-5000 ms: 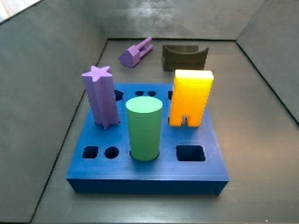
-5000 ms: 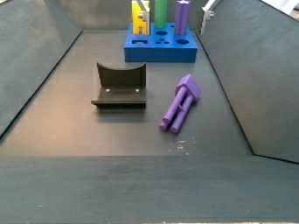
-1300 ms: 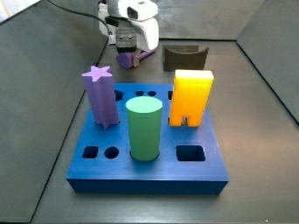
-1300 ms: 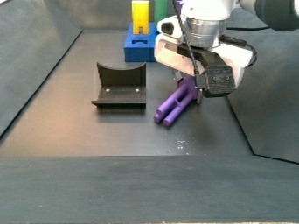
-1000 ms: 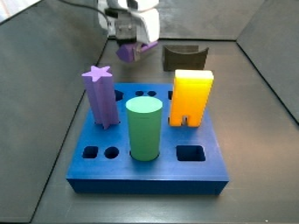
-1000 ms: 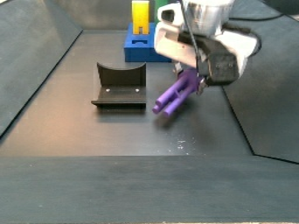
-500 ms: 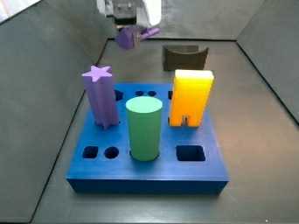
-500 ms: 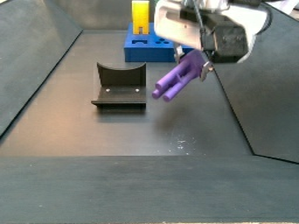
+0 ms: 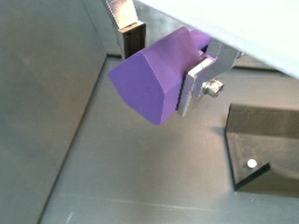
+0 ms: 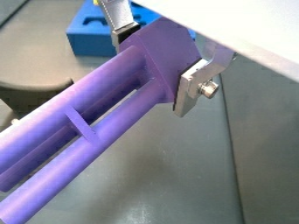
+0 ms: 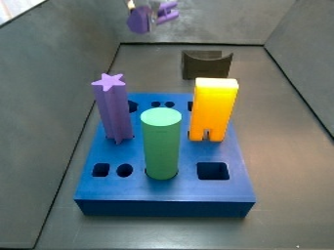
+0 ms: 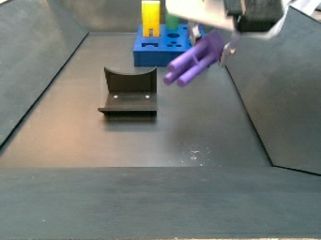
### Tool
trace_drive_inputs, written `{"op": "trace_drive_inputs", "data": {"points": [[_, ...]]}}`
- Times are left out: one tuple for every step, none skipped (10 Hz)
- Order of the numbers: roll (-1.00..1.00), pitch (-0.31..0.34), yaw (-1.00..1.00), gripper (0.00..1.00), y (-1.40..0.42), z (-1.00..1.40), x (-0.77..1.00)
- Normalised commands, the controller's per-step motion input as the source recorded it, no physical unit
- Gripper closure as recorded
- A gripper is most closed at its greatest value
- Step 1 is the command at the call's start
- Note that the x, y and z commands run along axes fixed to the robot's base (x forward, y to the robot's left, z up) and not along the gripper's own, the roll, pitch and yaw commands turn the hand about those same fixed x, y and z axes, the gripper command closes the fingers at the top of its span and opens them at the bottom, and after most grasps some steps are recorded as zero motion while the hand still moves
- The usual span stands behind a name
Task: Pick up the 3 prong object. Move up. Place the 3 prong object on the fixture. Regrasp the 3 prong object. Move to above the board. Insert the 3 prong object.
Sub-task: Place the 3 prong object on the fixture.
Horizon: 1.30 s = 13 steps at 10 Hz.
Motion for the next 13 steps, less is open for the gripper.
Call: {"op": "trace_drive_inputs", "data": {"points": [[-0.01, 0.043, 0.0, 1.0, 0.0, 0.84, -0.02], [-0.01, 0.046, -0.01, 1.0, 0.0, 0.74, -0.01], [-0.01, 0.057, -0.01, 1.0, 0.0, 0.52, 0.0], [-0.01, 0.07, -0.01, 1.0, 0.0, 0.35, 0.0], [-0.02, 0.013, 1.0, 1.0, 0.04, 0.14, 1.0], [-0.02, 0.025, 1.0, 1.0, 0.04, 0.09, 1.0], [-0.02, 0.032, 1.0, 1.0, 0.04, 0.08, 1.0], [-0.03, 0.04, 1.0, 1.0, 0.03, 0.08, 1.0], [-0.04, 0.064, 1.0, 1.0, 0.03, 0.07, 1.0], [-0.04, 0.084, 1.0, 1.0, 0.03, 0.07, 1.0], [-0.06, 0.121, 1.0, 1.0, 0.02, 0.06, 1.0], [-0.07, 0.157, 1.0, 1.0, 0.02, 0.06, 1.0], [-0.08, 0.166, 0.71, 1.0, 0.01, 0.05, 1.0]]}}
